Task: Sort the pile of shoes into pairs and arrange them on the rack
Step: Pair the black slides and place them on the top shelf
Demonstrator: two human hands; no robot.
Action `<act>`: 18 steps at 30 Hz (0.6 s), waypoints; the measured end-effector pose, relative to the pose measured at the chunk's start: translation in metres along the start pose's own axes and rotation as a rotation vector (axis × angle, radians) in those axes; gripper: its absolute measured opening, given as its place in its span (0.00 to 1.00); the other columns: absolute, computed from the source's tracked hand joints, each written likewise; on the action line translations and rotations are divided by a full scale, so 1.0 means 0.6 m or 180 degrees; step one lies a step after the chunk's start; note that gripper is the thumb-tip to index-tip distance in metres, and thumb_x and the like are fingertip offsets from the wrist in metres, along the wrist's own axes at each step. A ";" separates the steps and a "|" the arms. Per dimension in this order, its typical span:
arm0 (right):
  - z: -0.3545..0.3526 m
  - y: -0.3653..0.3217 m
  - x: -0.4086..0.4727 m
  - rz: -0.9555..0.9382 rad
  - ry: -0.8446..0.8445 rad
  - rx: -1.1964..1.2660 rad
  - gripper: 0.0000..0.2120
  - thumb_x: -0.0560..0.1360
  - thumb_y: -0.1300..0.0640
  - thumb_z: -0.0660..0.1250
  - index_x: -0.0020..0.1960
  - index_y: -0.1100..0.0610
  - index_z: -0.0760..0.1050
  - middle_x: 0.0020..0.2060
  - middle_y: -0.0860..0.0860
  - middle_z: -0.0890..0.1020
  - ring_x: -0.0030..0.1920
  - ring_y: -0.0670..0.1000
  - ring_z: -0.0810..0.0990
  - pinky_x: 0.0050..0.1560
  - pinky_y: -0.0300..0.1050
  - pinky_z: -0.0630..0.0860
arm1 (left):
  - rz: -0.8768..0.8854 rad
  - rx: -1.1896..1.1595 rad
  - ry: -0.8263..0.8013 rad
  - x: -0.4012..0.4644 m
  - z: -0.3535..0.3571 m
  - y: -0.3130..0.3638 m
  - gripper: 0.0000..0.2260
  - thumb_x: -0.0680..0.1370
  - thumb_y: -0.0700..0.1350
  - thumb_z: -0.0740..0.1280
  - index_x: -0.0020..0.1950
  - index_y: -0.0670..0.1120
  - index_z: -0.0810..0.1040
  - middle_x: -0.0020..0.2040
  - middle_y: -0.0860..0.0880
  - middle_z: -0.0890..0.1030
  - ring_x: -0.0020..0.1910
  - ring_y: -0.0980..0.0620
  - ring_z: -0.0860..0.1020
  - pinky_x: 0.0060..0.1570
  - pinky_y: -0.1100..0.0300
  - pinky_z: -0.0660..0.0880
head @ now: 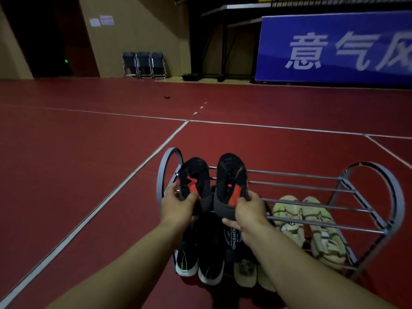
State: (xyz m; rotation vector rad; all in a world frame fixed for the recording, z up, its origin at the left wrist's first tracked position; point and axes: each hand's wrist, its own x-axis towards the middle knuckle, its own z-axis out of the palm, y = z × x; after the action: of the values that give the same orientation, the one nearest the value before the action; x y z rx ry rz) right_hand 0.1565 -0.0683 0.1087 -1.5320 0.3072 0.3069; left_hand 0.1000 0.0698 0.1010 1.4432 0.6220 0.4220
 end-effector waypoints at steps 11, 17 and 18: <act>0.018 0.009 0.006 -0.0452 -0.0416 -0.1859 0.22 0.81 0.48 0.53 0.75 0.48 0.60 0.65 0.56 0.74 0.55 0.59 0.75 0.48 0.53 0.74 | 0.0194 0.0907 0.0180 0.006 -0.056 -0.026 0.23 0.79 0.47 0.64 0.74 0.51 0.66 0.67 0.48 0.76 0.61 0.43 0.78 0.62 0.44 0.75; -0.017 -0.014 -0.012 -0.1284 0.0229 -0.2607 0.22 0.81 0.51 0.53 0.74 0.55 0.59 0.71 0.55 0.64 0.55 0.59 0.74 0.49 0.51 0.72 | 0.0901 0.2482 0.0788 -0.016 -0.074 -0.014 0.17 0.80 0.49 0.61 0.67 0.47 0.70 0.65 0.46 0.71 0.62 0.45 0.72 0.58 0.53 0.71; -0.024 -0.021 -0.021 -0.1530 0.0343 -0.2688 0.18 0.81 0.52 0.54 0.70 0.55 0.63 0.67 0.54 0.68 0.51 0.57 0.75 0.47 0.50 0.73 | 0.1200 0.2524 0.0902 -0.028 -0.074 -0.005 0.13 0.79 0.47 0.61 0.64 0.49 0.72 0.62 0.48 0.71 0.60 0.48 0.72 0.54 0.57 0.71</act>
State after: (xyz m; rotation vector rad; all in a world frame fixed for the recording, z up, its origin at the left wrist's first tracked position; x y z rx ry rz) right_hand 0.1495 -0.0830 0.1248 -2.3930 -0.1460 -0.0502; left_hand 0.0592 0.0939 0.0994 2.2997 0.7912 0.7326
